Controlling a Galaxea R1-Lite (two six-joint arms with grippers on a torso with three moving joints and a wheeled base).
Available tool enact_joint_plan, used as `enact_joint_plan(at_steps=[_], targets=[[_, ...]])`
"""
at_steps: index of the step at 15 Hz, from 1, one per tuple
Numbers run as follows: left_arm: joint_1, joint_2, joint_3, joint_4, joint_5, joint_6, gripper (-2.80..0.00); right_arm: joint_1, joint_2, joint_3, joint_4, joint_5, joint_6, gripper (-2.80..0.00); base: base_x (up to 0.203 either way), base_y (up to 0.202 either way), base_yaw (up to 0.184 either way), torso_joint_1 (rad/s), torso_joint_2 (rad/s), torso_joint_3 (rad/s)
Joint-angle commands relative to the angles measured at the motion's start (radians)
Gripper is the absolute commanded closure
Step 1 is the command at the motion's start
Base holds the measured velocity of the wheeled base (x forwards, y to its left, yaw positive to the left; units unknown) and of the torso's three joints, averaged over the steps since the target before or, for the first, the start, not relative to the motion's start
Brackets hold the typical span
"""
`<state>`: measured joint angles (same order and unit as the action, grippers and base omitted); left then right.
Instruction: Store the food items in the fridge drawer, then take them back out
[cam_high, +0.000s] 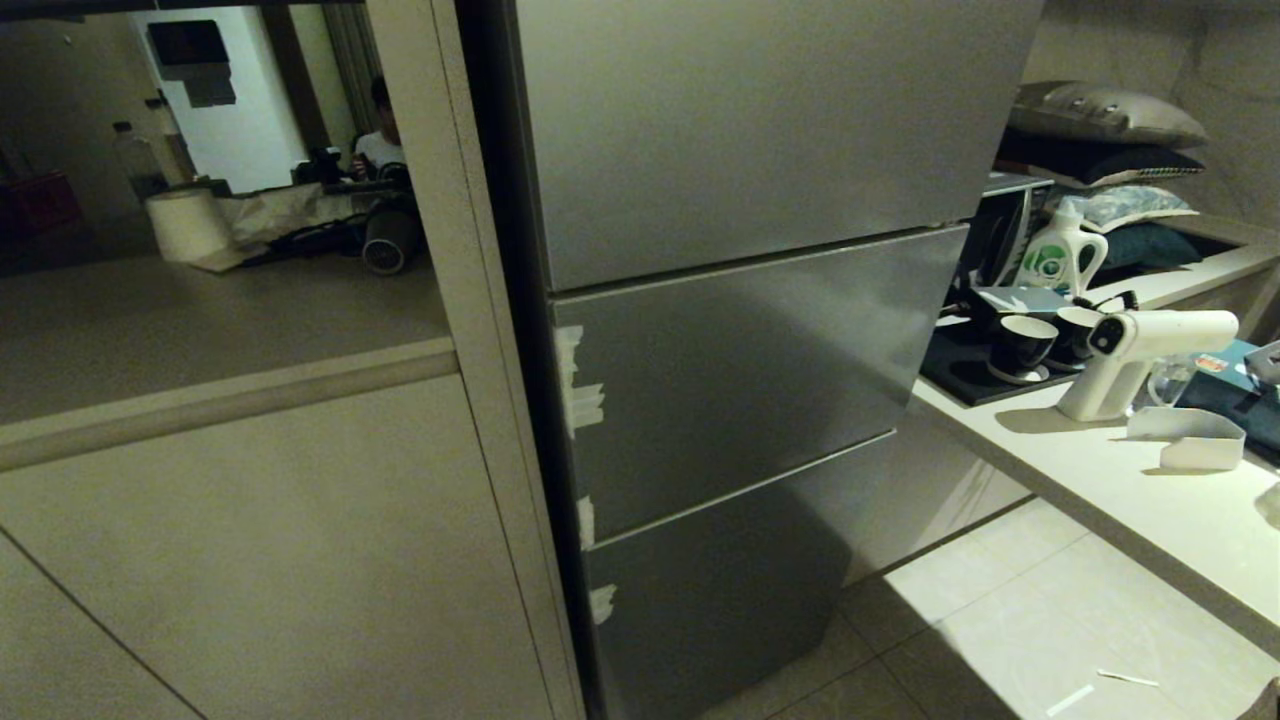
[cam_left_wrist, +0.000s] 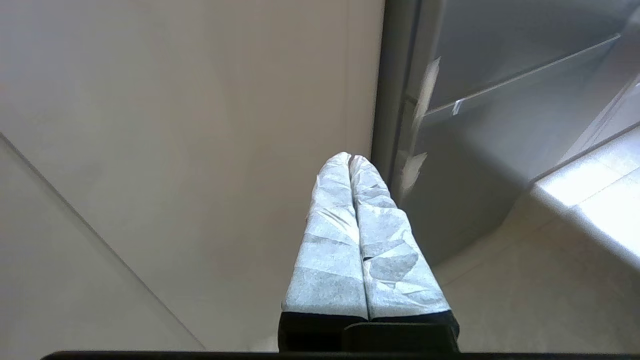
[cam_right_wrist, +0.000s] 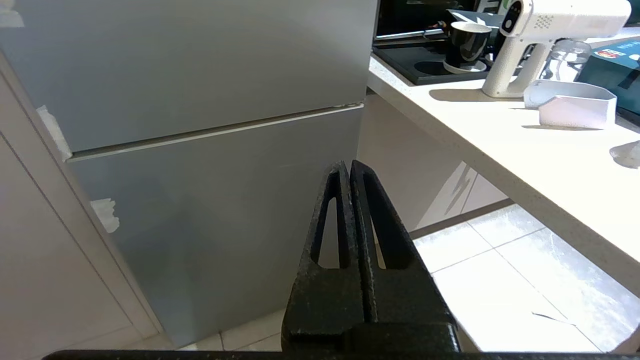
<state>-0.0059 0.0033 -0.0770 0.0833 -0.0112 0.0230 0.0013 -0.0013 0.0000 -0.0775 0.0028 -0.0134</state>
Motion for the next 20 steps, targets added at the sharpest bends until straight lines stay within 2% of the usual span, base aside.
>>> enact_joint_plan(at_steps=[1, 4, 5, 7, 9, 14, 18, 20], targets=[[0.0, 0.057, -0.091, -0.013, -0.029, -0.032, 0.0, 0.0, 0.0, 0.031, -0.001, 0.002, 0.0, 0.0, 0.0, 0.0, 0.0, 0.0, 0.0, 0.0], [-0.006, 0.291, -0.197, -0.021, -0.068, -0.132, 0.0, 0.0, 0.0, 0.031, -0.001, 0.002, -0.002, 0.0, 0.0, 0.0, 0.0, 0.0, 0.0, 0.0], [-0.011, 0.389, -0.227, -0.024, -0.092, -0.182, 0.0, 0.0, 0.0, 0.031, -0.001, 0.002, -0.002, 0.0, 0.0, 0.0, 0.0, 0.0, 0.0, 0.0], [-0.022, 0.623, -0.281, -0.064, -0.158, -0.324, 0.0, 0.0, 0.0, 0.031, -0.001, 0.0, 0.0, 0.0, 0.0, 0.0, 0.0, 0.0, 0.0, 0.0], [-0.028, 0.852, -0.321, -0.176, -0.218, -0.479, 0.0, 0.0, 0.0, 0.031, -0.001, -0.007, 0.017, 0.0, 0.0, 0.0, 0.0, 0.0, 0.0, 0.0], [-0.046, 1.321, -0.411, -0.57, -0.392, -0.875, 0.0, 0.0, 0.0, 0.031, -0.002, -0.014, 0.023, 0.0, 0.0, 0.0, 0.0, 0.0, 0.0, 0.0], [-0.145, 1.532, -0.499, -0.822, -0.434, -1.04, 0.0, 0.0, 0.0, 0.031, -0.002, -0.014, 0.023, 0.0, 0.0, 0.0, 0.0, 0.0, 0.0, 0.0], [-0.186, 1.629, -0.559, -0.904, -0.436, -1.08, 0.0, 0.0, 0.0, 0.031, -0.002, -0.014, 0.023, 0.0, 0.0, 0.0, 0.0, 0.0, 0.0, 0.0]])
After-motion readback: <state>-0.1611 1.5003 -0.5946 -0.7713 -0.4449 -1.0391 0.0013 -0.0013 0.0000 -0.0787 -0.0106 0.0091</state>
